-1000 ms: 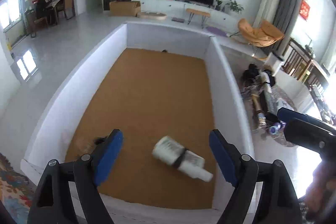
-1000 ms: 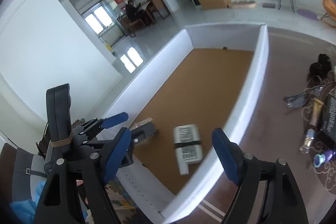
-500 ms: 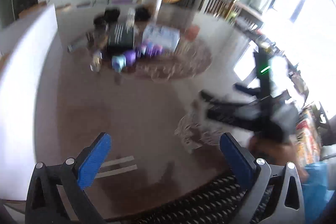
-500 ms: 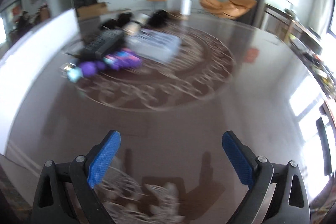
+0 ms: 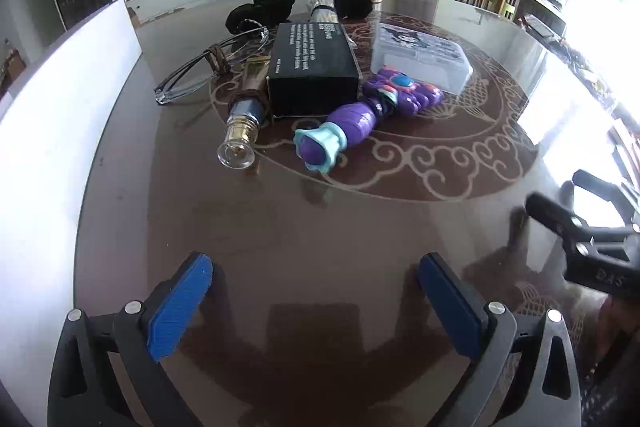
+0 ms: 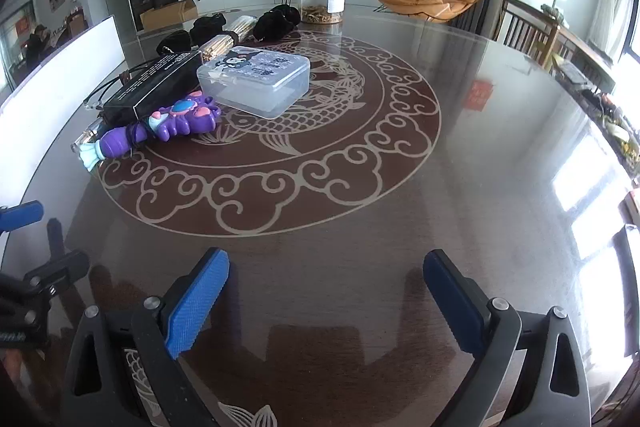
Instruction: Organize objects
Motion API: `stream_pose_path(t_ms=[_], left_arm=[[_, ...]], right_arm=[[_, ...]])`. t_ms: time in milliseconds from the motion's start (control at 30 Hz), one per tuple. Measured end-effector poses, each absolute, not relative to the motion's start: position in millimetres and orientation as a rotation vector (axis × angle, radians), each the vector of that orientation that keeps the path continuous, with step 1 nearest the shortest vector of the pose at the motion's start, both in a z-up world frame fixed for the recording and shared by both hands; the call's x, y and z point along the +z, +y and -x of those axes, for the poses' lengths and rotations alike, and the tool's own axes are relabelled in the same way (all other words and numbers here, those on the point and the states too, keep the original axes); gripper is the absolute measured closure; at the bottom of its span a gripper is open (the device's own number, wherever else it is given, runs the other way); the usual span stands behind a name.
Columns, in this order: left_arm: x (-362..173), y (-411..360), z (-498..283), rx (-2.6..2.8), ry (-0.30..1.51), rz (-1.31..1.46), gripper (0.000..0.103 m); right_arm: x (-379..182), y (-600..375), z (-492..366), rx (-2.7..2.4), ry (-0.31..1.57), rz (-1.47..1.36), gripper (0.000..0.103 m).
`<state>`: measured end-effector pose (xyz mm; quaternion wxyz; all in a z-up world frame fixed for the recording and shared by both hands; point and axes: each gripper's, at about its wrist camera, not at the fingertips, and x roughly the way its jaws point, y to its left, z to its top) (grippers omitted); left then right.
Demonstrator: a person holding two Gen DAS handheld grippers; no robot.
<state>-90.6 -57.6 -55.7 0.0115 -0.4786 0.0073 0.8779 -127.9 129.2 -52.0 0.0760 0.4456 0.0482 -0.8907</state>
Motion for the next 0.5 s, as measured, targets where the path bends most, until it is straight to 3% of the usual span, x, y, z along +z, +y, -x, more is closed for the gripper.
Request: stream_pose_path(t_ms=[500], left_arm=[[-57,-67,118,2.774,0.016,1.425,0.000]], right_arm=[[-53,129,128,-2.672,0.136,-1.348,0.000]])
